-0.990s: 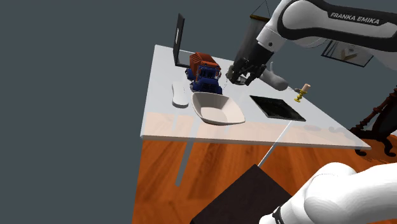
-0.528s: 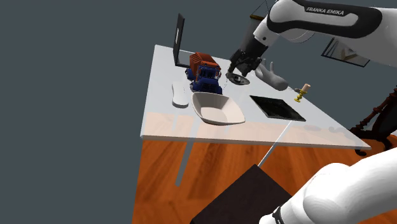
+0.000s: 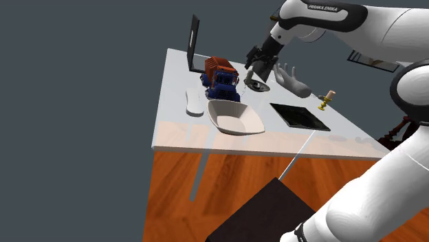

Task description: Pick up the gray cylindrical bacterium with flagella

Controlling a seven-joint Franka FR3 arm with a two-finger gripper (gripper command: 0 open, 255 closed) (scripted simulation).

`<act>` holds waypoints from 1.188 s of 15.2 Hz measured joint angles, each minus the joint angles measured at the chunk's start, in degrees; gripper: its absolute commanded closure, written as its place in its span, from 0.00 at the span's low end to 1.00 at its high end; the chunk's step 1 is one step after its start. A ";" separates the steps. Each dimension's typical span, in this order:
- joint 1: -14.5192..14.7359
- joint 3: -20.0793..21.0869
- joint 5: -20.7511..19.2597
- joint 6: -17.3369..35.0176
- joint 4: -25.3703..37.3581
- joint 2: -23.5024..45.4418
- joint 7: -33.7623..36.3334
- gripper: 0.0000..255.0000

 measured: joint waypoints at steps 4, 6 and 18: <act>-1.27 -1.32 2.52 -0.38 6.36 5.45 -1.33 0.00; -1.40 -1.43 2.80 0.95 5.29 5.69 -1.82 0.00; -1.38 -1.41 3.14 5.07 0.92 5.43 -2.82 1.00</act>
